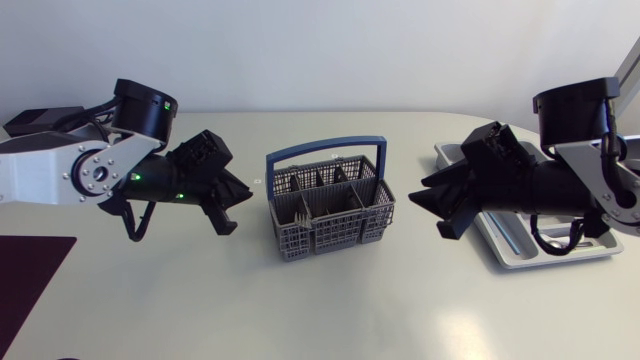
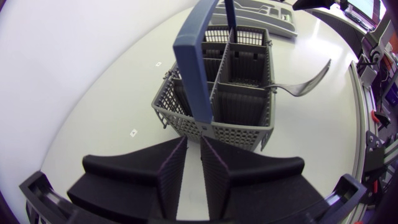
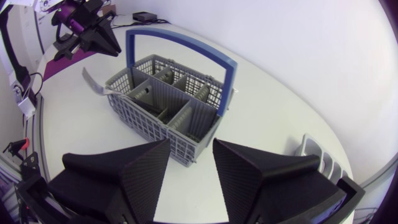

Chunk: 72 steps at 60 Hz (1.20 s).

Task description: Sort the cutlery from the basket into the organizer compartments.

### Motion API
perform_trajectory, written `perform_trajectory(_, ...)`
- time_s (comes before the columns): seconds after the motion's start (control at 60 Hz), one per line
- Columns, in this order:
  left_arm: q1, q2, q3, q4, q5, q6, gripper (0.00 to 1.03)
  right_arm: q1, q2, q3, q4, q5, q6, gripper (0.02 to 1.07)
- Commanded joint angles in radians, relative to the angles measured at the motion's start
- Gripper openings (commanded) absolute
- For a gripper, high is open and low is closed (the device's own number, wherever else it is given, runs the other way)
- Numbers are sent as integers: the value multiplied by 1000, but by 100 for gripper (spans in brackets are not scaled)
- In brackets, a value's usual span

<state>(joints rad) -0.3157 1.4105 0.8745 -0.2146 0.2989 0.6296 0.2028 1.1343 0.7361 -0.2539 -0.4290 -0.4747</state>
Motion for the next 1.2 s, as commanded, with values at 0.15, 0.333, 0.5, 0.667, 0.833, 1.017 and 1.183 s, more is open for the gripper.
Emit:
perform_trajectory(0.15, -71, -85, -68, -46, 3, 5, 20, 179, -59, -109, 36, -17, -94, 59)
perform_trajectory(0.333, -131, -107, -92, -54, -1, 4, 20, 287, -33, -129, 102, 27, -114, 59)
perform_trajectory(0.5, -221, -97, -121, -16, -70, 19, 23, 297, -21, -152, 114, 42, -125, 59)
perform_trajectory(0.667, -280, -56, -97, 34, -127, 22, 27, 300, -85, -204, 116, 55, -128, 59)
perform_trajectory(0.833, -313, -12, -68, 44, -139, 44, 34, 300, -153, -239, 91, 58, -128, 59)
perform_trajectory(1.017, -339, 11, -25, 44, -139, 45, 40, 300, -194, -277, 84, 58, -130, 59)
perform_trajectory(1.183, -322, 18, 15, 43, -145, 51, 43, 291, -212, -305, 76, 58, -140, 60)
